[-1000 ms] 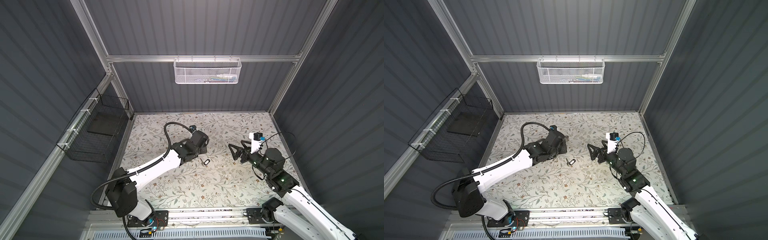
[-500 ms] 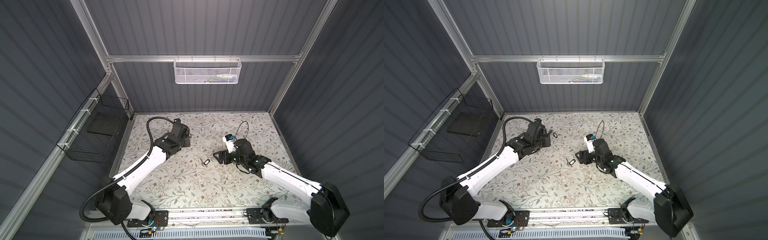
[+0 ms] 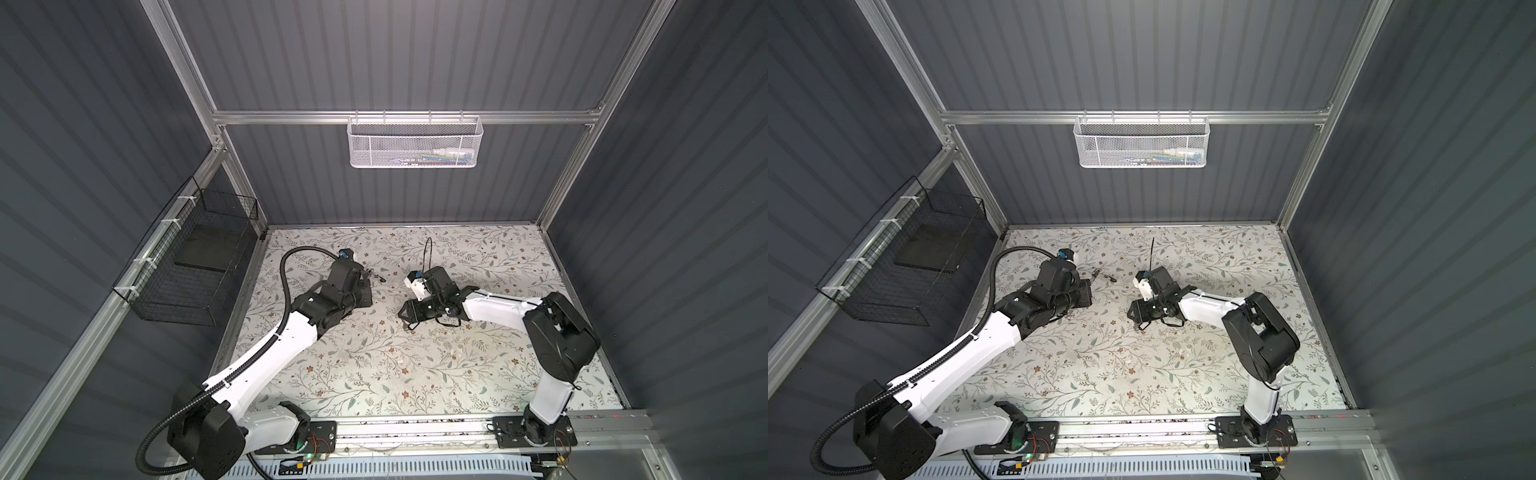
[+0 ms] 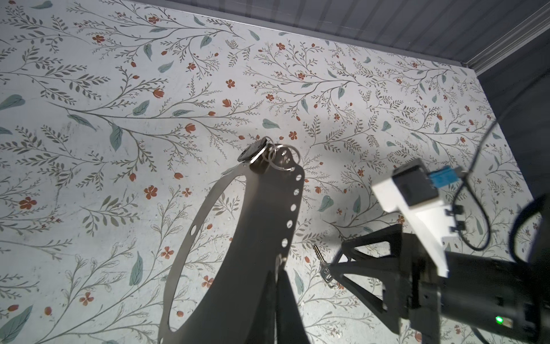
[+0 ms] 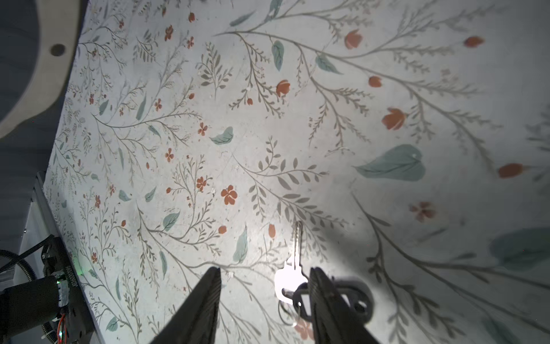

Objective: Put the keys on the keyring
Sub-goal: 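Reach the right gripper down over the black-tagged key on the table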

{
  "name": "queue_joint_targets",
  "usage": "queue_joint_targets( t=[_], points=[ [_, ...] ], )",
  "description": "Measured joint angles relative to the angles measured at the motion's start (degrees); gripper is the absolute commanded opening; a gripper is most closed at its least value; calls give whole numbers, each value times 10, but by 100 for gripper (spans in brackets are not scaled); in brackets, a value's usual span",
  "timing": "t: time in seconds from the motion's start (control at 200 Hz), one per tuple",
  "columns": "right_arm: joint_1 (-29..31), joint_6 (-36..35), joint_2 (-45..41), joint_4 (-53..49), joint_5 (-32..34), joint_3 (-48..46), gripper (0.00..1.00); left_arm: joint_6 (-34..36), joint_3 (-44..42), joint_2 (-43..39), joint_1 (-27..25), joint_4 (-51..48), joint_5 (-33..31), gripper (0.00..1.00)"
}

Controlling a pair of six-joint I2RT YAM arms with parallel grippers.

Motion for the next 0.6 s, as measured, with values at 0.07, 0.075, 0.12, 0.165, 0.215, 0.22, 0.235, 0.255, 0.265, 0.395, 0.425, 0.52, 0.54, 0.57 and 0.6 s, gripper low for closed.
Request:
queue_joint_targets(
  t=[0.07,0.075,0.12,0.165,0.215,0.22,0.235,0.255,0.265,0.395,0.425,0.52,0.54,0.57,0.6],
  points=[
    [0,-3,19,-6,1,6,55,0,-2,0,0,2,3,0],
    [0,-3,21,-6,1,6,55,0,-2,0,0,2,3,0],
    [0,-7,29,-12,2,7,55,0,-2,0,0,3,4,0],
    [0,-12,33,-17,2,6,55,0,-2,0,0,4,5,0],
    [0,-16,32,-17,5,6,56,0,-2,0,0,7,5,0],
    [0,-16,32,-17,5,6,56,0,-2,0,0,7,5,0],
    [0,-17,32,-17,4,4,56,0,-2,0,0,8,5,0],
    [-1,-19,31,-16,5,3,56,0,-2,0,0,9,5,0],
    [-1,-20,31,-15,5,2,56,0,-3,0,0,10,6,0],
    [-1,-28,9,-5,4,-31,55,0,-3,0,0,12,9,0],
    [-1,-27,0,-3,4,-43,55,0,-3,0,0,12,10,0],
    [0,-25,-31,3,4,-81,55,0,-4,0,0,14,10,0],
    [0,-24,-37,4,4,-89,55,0,-4,0,0,14,10,0],
    [1,-21,-47,5,3,-102,55,0,-4,0,0,14,10,0],
    [3,-17,-55,6,3,-111,55,0,-4,0,0,14,12,0]
  ],
)
